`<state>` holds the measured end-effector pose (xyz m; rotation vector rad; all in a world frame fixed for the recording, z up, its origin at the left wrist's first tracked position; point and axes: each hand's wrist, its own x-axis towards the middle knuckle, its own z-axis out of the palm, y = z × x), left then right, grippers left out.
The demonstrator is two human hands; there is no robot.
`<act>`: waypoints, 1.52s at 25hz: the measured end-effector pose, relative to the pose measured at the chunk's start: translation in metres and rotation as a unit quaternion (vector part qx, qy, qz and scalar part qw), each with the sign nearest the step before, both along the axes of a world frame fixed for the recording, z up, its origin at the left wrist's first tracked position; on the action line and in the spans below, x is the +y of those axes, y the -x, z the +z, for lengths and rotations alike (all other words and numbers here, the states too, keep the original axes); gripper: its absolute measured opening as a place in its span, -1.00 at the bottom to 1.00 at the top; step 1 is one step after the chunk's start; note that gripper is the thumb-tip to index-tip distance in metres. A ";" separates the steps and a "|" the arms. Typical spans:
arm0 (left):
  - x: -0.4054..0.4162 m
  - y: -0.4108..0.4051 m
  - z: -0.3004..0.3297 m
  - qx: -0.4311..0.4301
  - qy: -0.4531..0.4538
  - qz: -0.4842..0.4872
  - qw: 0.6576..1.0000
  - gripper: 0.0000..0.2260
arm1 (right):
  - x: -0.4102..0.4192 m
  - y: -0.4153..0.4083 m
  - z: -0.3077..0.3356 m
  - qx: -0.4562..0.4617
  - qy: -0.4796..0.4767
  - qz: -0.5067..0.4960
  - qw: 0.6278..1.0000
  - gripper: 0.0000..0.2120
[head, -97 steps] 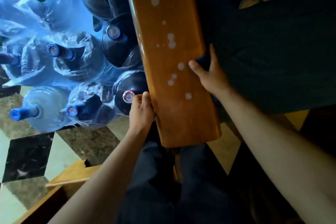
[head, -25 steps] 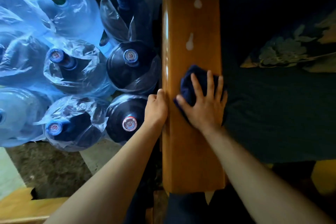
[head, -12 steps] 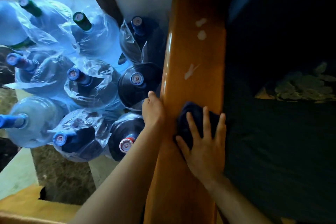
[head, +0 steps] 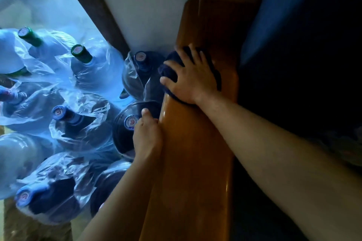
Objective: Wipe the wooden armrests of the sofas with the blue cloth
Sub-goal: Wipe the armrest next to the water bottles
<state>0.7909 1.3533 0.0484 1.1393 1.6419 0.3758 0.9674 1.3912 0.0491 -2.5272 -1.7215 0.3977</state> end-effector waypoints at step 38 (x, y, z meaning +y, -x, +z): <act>0.048 0.013 -0.022 -0.167 0.135 0.011 0.977 -0.33 | 0.040 -0.012 0.005 -0.022 0.012 0.174 0.984 -0.46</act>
